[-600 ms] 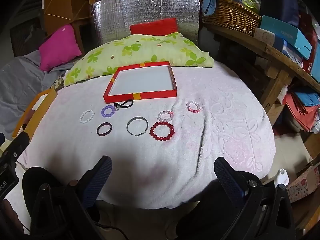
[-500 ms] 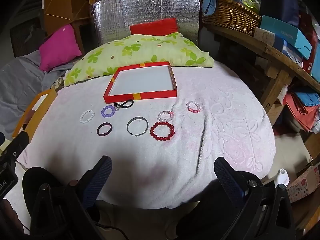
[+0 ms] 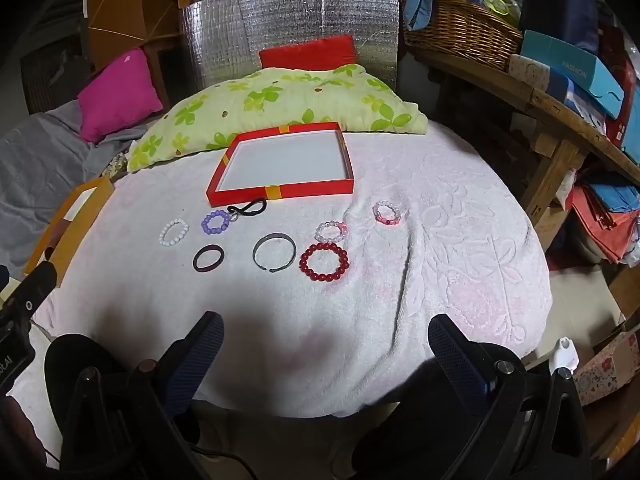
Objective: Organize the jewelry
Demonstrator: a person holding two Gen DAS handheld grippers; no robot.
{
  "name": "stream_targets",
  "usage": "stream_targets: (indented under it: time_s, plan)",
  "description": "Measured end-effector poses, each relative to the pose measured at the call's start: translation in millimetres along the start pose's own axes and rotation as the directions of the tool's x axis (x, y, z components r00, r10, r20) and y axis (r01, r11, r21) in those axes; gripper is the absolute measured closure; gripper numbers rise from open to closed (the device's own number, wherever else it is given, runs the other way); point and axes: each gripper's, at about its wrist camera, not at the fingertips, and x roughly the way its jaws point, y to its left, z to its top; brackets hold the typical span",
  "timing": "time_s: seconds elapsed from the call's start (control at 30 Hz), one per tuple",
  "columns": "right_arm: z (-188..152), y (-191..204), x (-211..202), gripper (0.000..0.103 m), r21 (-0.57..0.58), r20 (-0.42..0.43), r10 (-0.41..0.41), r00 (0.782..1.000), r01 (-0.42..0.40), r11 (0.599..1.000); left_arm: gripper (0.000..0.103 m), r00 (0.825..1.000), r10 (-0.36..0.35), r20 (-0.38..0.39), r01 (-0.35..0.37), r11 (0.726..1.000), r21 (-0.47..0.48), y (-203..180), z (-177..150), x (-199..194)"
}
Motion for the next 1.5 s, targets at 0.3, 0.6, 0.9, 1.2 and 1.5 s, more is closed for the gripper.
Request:
stream_targets:
  time_s: [0.3,0.6,0.9,1.2,1.5]
  plan:
    - [0.4,-0.3,-0.2,0.000,0.001,-0.001,0.000,1.000,0.000,1.000,0.000,1.000,-0.001,0.002,0.001,1.000,0.003,-1.3,-0.3,0.2]
    - [0.2,-0.1,0.4,0.000,0.001,-0.002,0.001,1.000,-0.001,1.000,0.000,1.000,-0.007,0.003,0.007,1.000,0.010,-2.9,-1.9,1.5]
    - [1.9,-0.3,-1.8,0.000,0.002,-0.002,0.002,1.000,-0.002,1.000,0.000,1.000,-0.008,0.004,0.008,1.000,0.010,-4.5,-3.3,1.7]
    - [-1.4,-0.8,3.9,0.000,0.003,-0.005,0.004,1.000,-0.004,1.000,0.000,1.000,-0.010,0.003,0.010,1.000,0.010,-5.0,-3.8,1.9]
    - [-0.8,-0.7,3.3,0.000,0.003,-0.008,0.006,1.000,-0.006,1.000,0.000,1.000,-0.013,0.002,0.013,1.000,0.012,-7.9,-4.9,2.6]
